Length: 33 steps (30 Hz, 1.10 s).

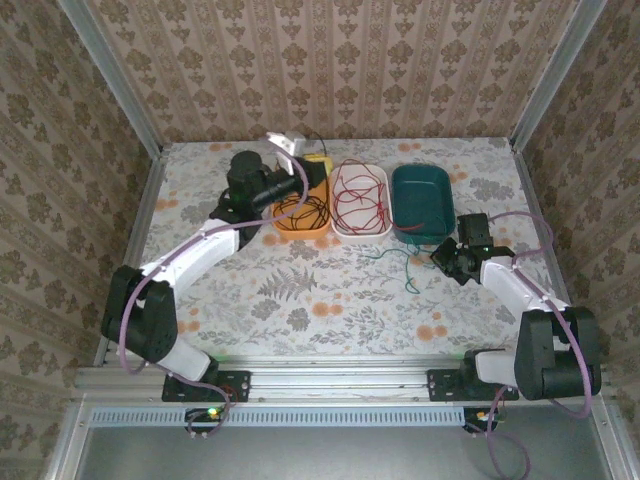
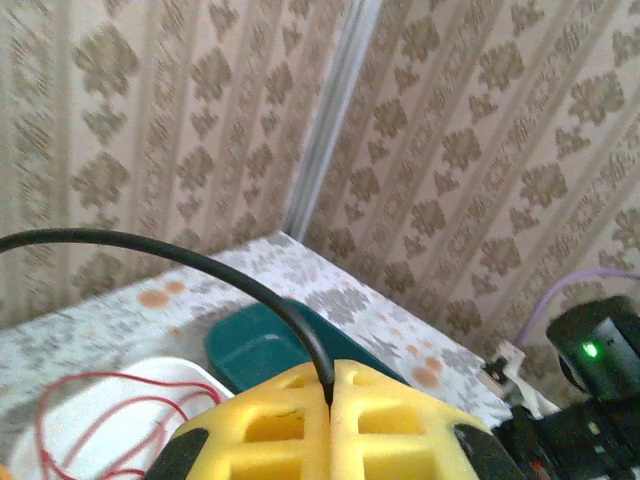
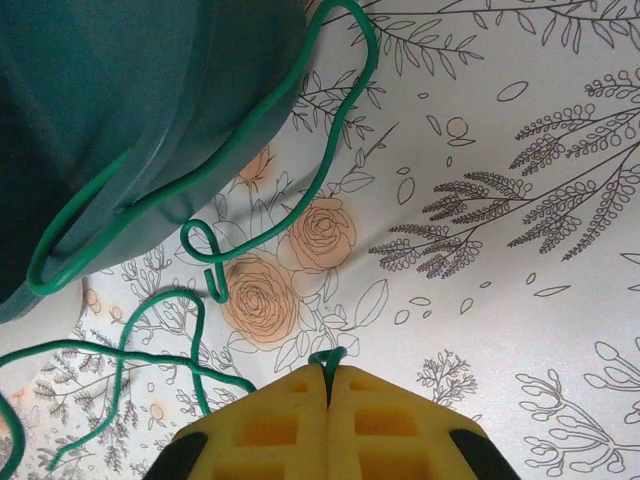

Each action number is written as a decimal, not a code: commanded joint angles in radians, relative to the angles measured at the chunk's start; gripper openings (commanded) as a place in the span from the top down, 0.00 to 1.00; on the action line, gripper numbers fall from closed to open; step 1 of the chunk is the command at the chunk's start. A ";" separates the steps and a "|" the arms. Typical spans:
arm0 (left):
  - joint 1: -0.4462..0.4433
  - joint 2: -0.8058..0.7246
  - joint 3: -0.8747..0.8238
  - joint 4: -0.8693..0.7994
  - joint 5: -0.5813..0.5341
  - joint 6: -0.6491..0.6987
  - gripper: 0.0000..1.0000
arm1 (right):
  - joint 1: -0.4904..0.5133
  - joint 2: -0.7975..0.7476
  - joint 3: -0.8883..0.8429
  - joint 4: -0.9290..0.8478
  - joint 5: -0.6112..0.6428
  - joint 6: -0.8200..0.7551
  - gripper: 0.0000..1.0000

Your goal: Untangle the cables

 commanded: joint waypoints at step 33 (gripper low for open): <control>0.134 0.391 0.245 -0.445 -0.318 0.212 0.72 | 0.009 -0.078 -0.016 -0.008 0.010 -0.078 1.00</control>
